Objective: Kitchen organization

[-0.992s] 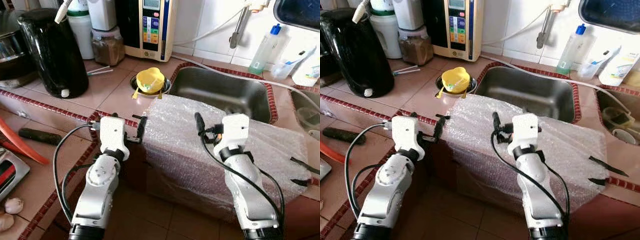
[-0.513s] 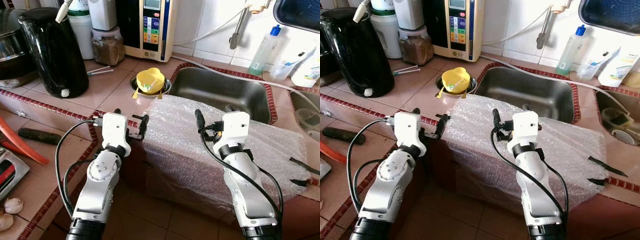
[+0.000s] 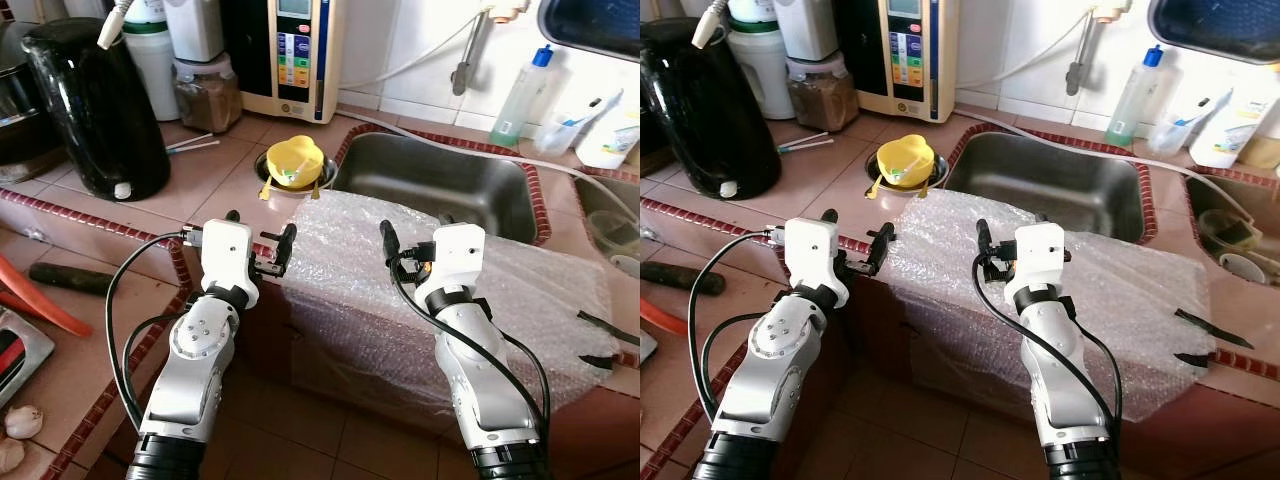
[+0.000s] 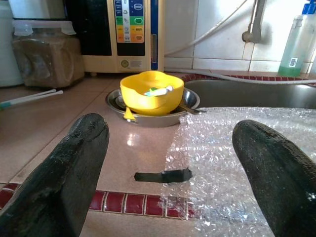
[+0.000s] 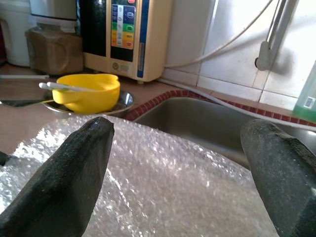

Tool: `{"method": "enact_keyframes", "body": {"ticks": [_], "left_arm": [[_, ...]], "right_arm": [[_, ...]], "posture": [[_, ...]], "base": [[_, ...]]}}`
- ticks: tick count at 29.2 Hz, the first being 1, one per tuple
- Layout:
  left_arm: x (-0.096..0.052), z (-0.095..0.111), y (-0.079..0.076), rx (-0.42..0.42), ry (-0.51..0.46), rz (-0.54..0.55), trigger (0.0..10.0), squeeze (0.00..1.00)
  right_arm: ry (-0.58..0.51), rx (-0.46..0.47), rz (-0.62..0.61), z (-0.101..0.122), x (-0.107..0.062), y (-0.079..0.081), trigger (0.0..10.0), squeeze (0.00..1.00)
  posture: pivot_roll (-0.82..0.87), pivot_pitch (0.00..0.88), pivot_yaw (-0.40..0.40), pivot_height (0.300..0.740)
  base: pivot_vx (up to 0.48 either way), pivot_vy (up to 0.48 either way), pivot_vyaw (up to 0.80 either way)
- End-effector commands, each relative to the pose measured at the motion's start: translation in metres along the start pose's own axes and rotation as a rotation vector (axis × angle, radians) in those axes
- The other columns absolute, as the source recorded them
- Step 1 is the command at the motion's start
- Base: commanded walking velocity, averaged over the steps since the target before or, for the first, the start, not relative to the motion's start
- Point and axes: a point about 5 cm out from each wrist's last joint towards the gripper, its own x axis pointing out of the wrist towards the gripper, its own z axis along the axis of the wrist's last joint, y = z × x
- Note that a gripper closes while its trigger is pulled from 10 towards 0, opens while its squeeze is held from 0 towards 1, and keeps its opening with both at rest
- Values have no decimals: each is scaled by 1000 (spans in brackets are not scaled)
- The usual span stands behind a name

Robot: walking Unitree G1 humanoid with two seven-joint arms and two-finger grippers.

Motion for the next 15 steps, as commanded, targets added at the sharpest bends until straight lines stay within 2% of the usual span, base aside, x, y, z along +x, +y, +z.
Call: {"method": "enact_keyframes", "body": {"ticks": [1,5,10,15], "left_arm": [[2,4,-1,14,-10,-14,10000,0],[2,9,-4,-5,-51,-40,10000,0],[4,11,-5,-15,-41,-55,10000,0],[3,6,-6,-33,-28,-39,10000,0]], "right_arm": [[-4,-6,-13,0,1,-3,10000,0],[-16,-9,-10,1,2,-2,10000,0],[-22,-16,-24,2,4,-4,10000,0],[-19,-18,-16,2,3,-4,10000,0]], "posture": [[71,0,-14,740],[68,0,4,740],[58,0,3,740],[59,0,-10,740]], "base": [[0,0,0],[0,0,0],[0,0,0],[0,-397,0]]}}
